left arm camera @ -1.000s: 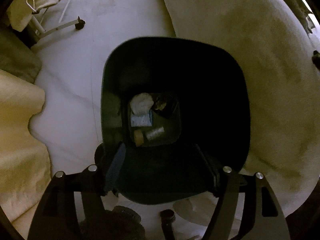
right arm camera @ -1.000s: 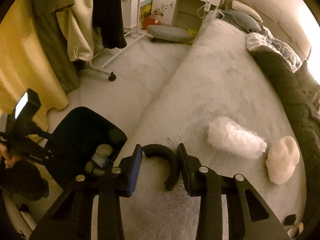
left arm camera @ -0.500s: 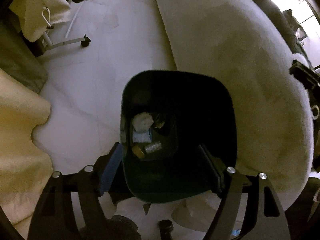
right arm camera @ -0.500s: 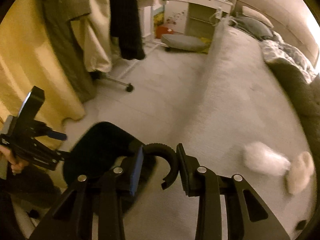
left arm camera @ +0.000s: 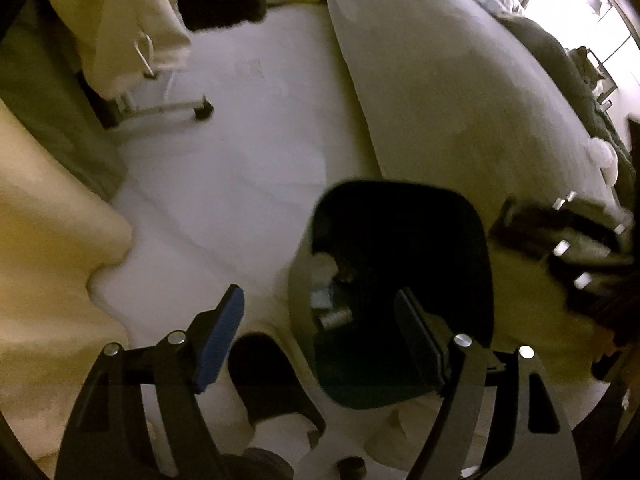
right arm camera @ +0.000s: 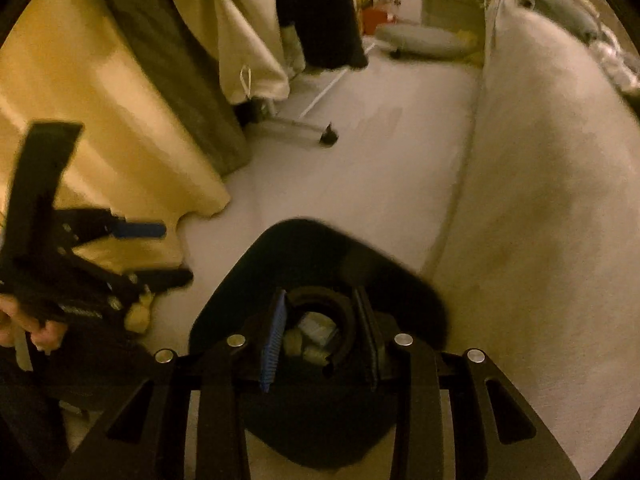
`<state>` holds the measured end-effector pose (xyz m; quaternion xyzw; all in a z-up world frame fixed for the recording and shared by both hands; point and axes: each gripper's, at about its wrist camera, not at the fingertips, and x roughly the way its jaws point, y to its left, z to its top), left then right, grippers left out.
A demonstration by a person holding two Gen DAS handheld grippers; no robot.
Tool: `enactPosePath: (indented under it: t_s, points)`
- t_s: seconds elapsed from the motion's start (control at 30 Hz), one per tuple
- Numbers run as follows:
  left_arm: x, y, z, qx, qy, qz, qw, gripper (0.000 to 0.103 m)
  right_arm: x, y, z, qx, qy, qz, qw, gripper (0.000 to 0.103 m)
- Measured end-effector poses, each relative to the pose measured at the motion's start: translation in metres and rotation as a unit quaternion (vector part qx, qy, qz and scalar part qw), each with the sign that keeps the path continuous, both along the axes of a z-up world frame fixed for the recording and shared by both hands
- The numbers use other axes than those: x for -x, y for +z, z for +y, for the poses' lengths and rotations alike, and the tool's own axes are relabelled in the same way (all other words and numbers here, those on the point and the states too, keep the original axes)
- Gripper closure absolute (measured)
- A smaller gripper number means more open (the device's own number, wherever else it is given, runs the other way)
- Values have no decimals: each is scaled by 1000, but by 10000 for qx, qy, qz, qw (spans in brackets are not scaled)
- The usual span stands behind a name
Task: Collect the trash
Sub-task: 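Lower the black curved piece into the bin and open the right tool, then move both tools back over the bed toward the bubble wrap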
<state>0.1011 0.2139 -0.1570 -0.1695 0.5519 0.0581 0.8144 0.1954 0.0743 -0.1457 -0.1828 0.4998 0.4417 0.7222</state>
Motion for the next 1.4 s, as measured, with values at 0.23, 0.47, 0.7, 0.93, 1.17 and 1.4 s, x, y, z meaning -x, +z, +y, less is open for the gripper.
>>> enactPosePath:
  t_s: [0.23, 0.47, 0.7, 0.93, 1.17, 1.4]
  points:
    - [4, 41, 6, -296, 4, -774, 9966, 30, 8, -38, 13, 461, -16, 460, 9979, 69]
    - [4, 86, 9, -468, 139, -1571, 9864, 31, 5, -54, 13, 719, -128, 642, 9953, 66]
    - [5, 128, 9, -489, 382, -2291, 9714, 31, 12, -59, 13, 869, -194, 736, 9933, 41]
    - [-1, 168, -10, -562, 275, -2945, 9536, 30, 14, -44, 8, 661, -221, 694, 9952, 32]
    - [-14, 189, -39, -622, 46, -3303, 9418, 27, 7, -14, -9, 324, -274, 410, 9983, 19]
    - [-38, 205, -84, -947, -586, -3466, 9314, 20, -4, 23, -44, -268, -439, 14, 9987, 17]
